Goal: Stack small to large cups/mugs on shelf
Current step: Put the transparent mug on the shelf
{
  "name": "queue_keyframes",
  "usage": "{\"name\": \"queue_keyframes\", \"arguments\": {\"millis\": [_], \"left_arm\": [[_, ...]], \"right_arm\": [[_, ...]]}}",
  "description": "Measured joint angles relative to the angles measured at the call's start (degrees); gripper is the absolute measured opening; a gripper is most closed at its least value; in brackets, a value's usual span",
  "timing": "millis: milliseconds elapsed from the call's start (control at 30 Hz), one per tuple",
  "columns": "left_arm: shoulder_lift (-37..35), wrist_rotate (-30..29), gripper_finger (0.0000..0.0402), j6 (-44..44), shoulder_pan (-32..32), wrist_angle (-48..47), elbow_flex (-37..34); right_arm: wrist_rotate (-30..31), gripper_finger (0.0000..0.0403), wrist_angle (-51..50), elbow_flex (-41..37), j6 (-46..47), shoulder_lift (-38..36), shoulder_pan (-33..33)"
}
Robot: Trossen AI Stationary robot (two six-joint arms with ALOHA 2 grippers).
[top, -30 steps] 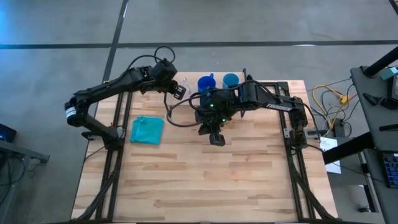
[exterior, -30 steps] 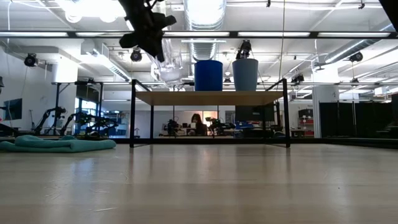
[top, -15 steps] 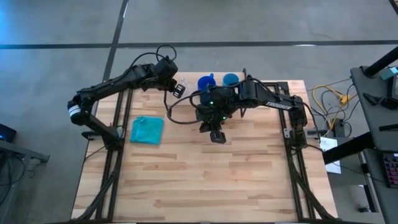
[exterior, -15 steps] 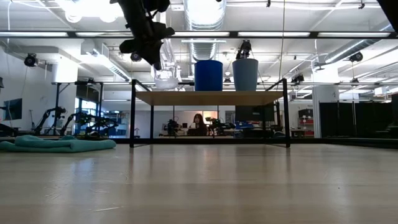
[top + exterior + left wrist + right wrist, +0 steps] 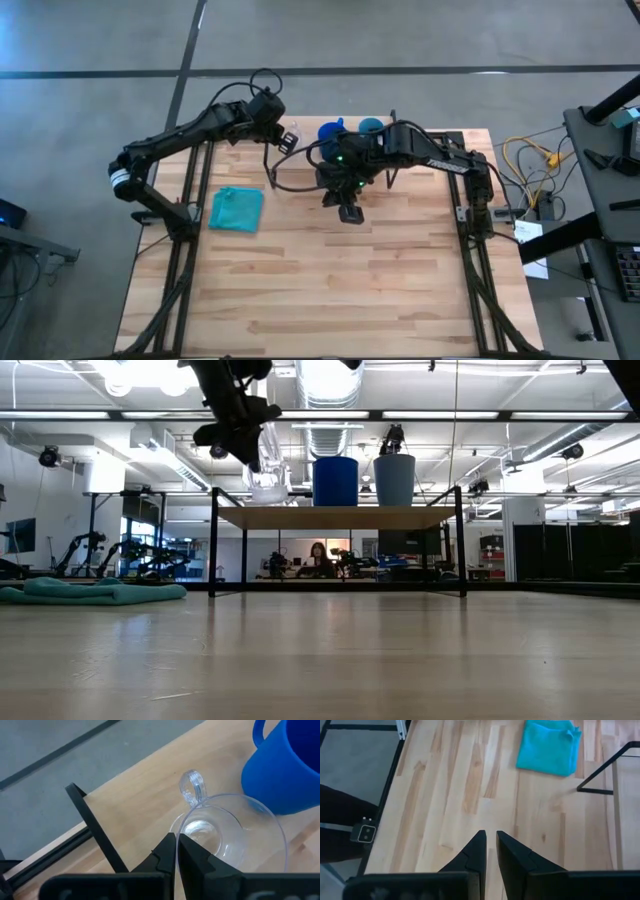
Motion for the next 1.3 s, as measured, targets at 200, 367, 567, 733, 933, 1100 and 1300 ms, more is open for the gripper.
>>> {"name": "queue_keyframes", "arguments": {"millis": [200, 367, 567, 733, 933, 1100, 1300], "left_arm": [[0.0, 0.0, 0.0, 4.0, 0.0, 0.8, -0.9], [0.0, 0.0, 0.0, 5.6, 0.0, 0.9, -1.1], [0.0, 0.0, 0.0, 5.9, 0.0, 0.9, -1.1], [0.0, 0.0, 0.0, 5.6, 0.0, 0.8, -1.1], [0.0, 0.1, 0.0, 5.5, 0.0, 0.2, -1.0], [-0.1, 0.1, 0.0, 5.5, 0.0, -1.5, -1.0], [-0.1, 0.4, 0.0, 5.4, 0.0, -2.2, -0.2]], "right_arm": [[-0.2, 0.0038, 0.0, 0.0, -0.6, 0.0, -0.6], [-0.2, 0.0038, 0.0, 0.0, -0.8, 0.0, -1.1], [-0.3, 0.0038, 0.0, 0.0, -0.8, -0.1, -1.5], [-0.4, 0.0038, 0.0, 0.0, -0.8, -0.1, -1.8], [-0.4, 0.0038, 0.0, 0.0, -0.8, -0.1, -1.9], [-0.4, 0.0038, 0.0, 0.0, -0.8, -0.1, -1.9], [-0.4, 0.0038, 0.0, 0.0, -0.8, -0.1, -1.9]]}}
